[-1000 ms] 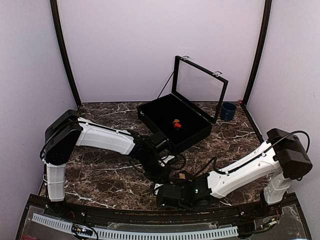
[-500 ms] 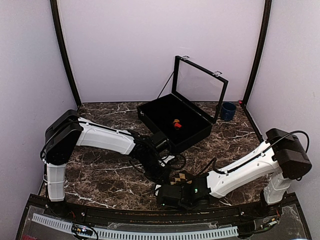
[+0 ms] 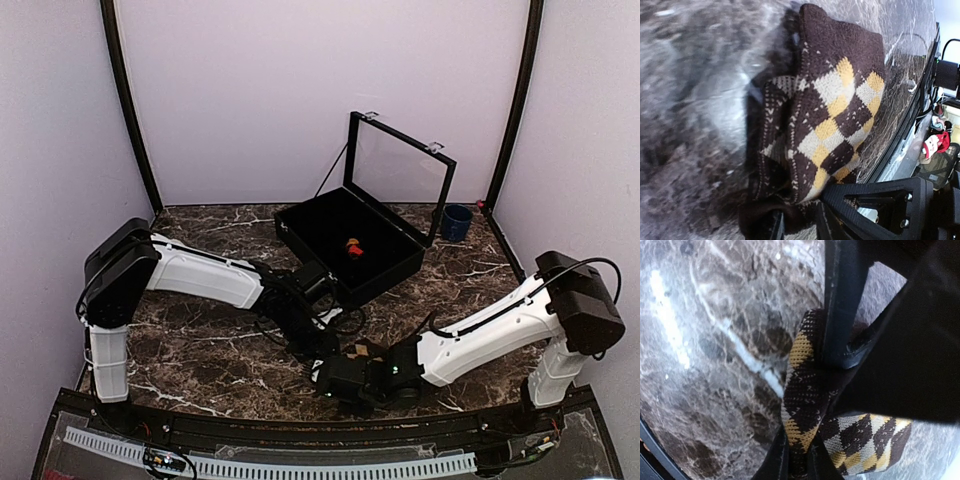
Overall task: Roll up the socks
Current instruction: Roll the sock at the center of the board.
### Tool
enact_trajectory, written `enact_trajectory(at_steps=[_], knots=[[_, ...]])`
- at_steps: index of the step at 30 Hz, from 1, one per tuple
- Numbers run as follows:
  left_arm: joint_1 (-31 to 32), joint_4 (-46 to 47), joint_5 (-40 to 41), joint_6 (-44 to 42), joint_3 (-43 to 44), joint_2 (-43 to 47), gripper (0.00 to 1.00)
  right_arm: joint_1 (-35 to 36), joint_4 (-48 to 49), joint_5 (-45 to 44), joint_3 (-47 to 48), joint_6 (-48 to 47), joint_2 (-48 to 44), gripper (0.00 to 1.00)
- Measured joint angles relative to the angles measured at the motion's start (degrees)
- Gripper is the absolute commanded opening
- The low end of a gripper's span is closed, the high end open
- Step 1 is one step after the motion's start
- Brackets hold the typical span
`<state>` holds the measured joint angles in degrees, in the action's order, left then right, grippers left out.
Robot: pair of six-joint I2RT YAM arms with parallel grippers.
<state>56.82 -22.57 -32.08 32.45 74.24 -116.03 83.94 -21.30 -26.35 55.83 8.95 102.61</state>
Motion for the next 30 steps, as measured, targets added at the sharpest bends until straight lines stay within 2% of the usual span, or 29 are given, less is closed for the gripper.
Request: enact_trajectory(at_steps=[3,14,21,30], knots=[[-1.1,1.1,-0.4,1.4,-1.5,0.9,0.29,-1.0,1.1,1.6,0.0,0.2,-0.1,0.0],[-4.9,3.0,0.2,4.5,-6.5,4.1,0.3,-3.0,2.6,6.1,0.0,2.6,-0.4,0.0],[-6.5,3.1,1.1,6.0,-8.4,5.9,0.37,-4.8,4.6,11.0,-0.9,4.2,-1.3,0.0],[-9.1,3.7,4.3,8.4,-11.4,9.0,0.38,-6.7,8.9,17.2,-5.3,8.0,-4.5,0.0]])
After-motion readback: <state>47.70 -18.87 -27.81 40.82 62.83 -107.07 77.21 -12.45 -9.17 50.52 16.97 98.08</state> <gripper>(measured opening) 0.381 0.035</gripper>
